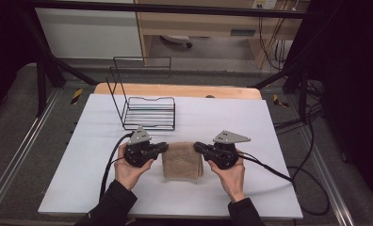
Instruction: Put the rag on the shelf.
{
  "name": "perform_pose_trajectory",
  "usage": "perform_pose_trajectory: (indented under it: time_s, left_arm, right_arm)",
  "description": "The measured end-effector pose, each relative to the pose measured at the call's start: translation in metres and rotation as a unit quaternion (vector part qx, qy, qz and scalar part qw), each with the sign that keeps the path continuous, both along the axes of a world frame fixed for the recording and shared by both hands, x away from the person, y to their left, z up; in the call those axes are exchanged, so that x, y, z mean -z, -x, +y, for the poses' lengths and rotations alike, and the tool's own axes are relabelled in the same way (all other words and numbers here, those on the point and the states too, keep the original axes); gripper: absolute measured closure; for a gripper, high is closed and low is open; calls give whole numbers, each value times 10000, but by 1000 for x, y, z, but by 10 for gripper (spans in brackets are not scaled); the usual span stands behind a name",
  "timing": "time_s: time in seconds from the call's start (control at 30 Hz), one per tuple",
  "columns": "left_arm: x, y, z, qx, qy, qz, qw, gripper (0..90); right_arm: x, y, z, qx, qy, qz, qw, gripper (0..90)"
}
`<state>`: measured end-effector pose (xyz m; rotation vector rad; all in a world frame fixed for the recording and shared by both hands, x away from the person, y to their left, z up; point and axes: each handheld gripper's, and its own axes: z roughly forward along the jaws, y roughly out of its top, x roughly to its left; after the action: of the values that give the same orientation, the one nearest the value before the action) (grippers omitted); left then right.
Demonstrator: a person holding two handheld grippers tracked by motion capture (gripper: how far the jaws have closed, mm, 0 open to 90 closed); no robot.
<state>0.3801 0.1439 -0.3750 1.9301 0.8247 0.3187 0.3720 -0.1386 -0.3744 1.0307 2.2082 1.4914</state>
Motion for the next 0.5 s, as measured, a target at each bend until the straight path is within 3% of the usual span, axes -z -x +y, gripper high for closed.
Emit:
perform_pose_trajectory:
  time_s: [0.5]
  left_arm:
    - [-17, 4, 14, -91, 198, -257, 9994, 845]
  right_arm:
    - [-20, 5, 11, -45, -144, -371, 9992, 851]
